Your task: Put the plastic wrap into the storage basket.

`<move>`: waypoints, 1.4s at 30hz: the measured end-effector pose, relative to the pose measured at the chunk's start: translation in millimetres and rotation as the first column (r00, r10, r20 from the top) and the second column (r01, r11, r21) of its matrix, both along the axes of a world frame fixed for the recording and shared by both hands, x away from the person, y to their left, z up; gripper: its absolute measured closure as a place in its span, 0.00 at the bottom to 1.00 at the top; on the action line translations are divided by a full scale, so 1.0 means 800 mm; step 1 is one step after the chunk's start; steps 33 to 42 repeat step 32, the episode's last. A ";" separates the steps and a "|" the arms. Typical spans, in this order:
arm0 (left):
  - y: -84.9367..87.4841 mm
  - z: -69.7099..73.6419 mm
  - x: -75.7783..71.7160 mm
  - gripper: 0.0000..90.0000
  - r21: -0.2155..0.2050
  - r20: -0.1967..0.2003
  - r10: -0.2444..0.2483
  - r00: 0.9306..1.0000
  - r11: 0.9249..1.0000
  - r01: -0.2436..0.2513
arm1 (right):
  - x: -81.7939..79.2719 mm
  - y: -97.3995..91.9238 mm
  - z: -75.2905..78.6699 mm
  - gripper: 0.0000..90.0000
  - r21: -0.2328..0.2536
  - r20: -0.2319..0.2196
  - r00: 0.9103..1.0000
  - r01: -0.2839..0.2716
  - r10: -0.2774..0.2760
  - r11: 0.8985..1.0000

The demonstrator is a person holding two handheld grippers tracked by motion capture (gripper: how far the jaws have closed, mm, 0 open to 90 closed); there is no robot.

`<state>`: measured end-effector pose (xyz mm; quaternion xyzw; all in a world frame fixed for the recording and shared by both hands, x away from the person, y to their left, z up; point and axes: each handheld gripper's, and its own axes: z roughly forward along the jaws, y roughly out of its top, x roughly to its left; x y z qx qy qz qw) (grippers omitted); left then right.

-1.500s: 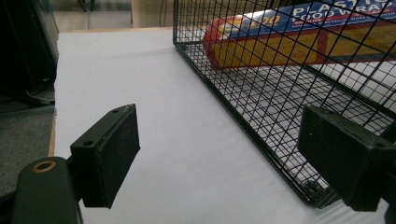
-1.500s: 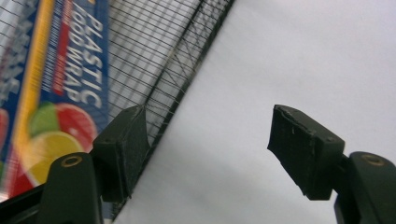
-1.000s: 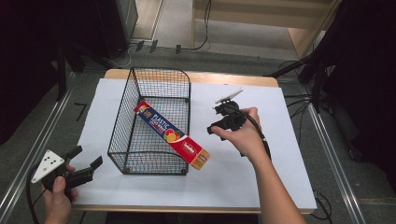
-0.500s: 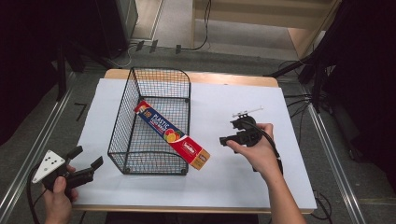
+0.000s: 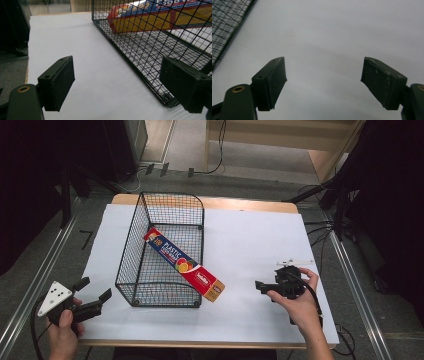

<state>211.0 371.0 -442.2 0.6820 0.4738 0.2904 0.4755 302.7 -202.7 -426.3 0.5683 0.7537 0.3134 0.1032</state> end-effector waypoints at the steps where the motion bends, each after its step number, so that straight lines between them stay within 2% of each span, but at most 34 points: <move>1: 0.000 0.000 0.000 0.15 0.000 -0.001 0.000 1.000 1.000 0.000 | -0.004 -0.006 -0.004 0.23 -0.005 0.008 1.000 0.004 -0.004 1.000; 3: 0.000 0.000 0.000 0.15 0.001 -0.001 0.000 1.000 1.000 0.000 | -0.012 -0.018 -0.010 0.24 -0.014 0.015 1.000 0.018 -0.018 1.000; 7: 0.000 0.000 0.000 0.15 -0.003 0.001 0.002 1.000 1.000 -0.002 | -0.028 -0.042 -0.023 0.24 -0.051 0.056 0.996 0.067 -0.064 0.996; 8: 0.000 0.000 -0.001 0.15 -0.003 0.002 0.003 1.000 1.000 -0.003 | -0.038 -0.056 -0.029 0.25 -0.028 0.081 0.994 0.080 -0.078 0.996; 10: 0.000 0.000 -0.001 0.15 -0.001 0.003 0.001 1.000 1.000 -0.001 | -0.042 -0.061 -0.032 0.27 -0.027 0.091 0.992 0.090 -0.088 0.996; 13: 0.000 0.001 -0.001 0.15 -0.002 0.006 0.004 1.000 1.000 -0.004 | -0.056 -0.078 -0.035 0.27 0.008 0.106 0.990 0.098 -0.098 0.995; 16: -0.001 0.001 -0.001 0.15 0.000 0.005 0.000 1.000 1.000 0.000 | -0.068 -0.088 -0.033 0.27 0.007 0.119 0.986 0.114 -0.114 0.993; 18: -0.001 0.001 -0.001 0.15 0.002 0.005 0.002 1.000 1.000 -0.002 | -0.077 -0.093 -0.031 0.27 -0.003 0.145 0.982 0.121 -0.120 0.993; 20: 0.000 0.001 -0.002 0.15 -0.003 0.007 0.003 1.000 1.000 -0.003 | -0.090 -0.103 -0.029 0.27 0.012 0.172 0.977 0.128 -0.128 0.992; 21: 0.001 0.001 -0.001 0.15 -0.004 0.008 0.006 1.000 1.000 -0.006 | -0.090 -0.103 -0.029 0.27 0.012 0.172 0.977 0.128 -0.128 0.992; 24: 0.003 0.001 -0.002 0.15 -0.013 0.002 0.012 1.000 1.000 -0.012 | -0.102 -0.119 -0.032 0.27 0.035 0.193 0.969 0.151 -0.155 0.988; 26: 0.004 0.003 -0.004 0.15 -0.017 0.011 0.016 1.000 1.000 -0.015 | -0.109 -0.135 -0.036 0.28 0.043 0.181 0.965 0.187 -0.192 0.981; 28: 0.004 0.004 -0.005 0.15 -0.022 0.020 0.019 1.000 1.000 -0.019 | -0.110 -0.139 -0.038 0.28 0.051 0.178 0.962 0.199 -0.205 0.979; 31: 0.002 0.004 -0.004 0.15 -0.023 0.016 0.018 1.000 1.000 -0.018 | -0.109 -0.149 -0.041 0.31 0.087 0.179 0.951 0.242 -0.254 0.966; 32: 0.002 0.003 -0.003 0.15 -0.013 0.009 0.016 1.000 1.000 -0.016 | -0.108 -0.150 -0.042 0.31 0.092 0.178 0.948 0.250 -0.263 0.964; 42: 0.002 0.003 -0.003 0.15 -0.013 0.009 0.016 1.000 1.000 -0.016 | -0.108 -0.150 -0.042 0.31 0.092 0.178 0.948 0.250 -0.263 0.964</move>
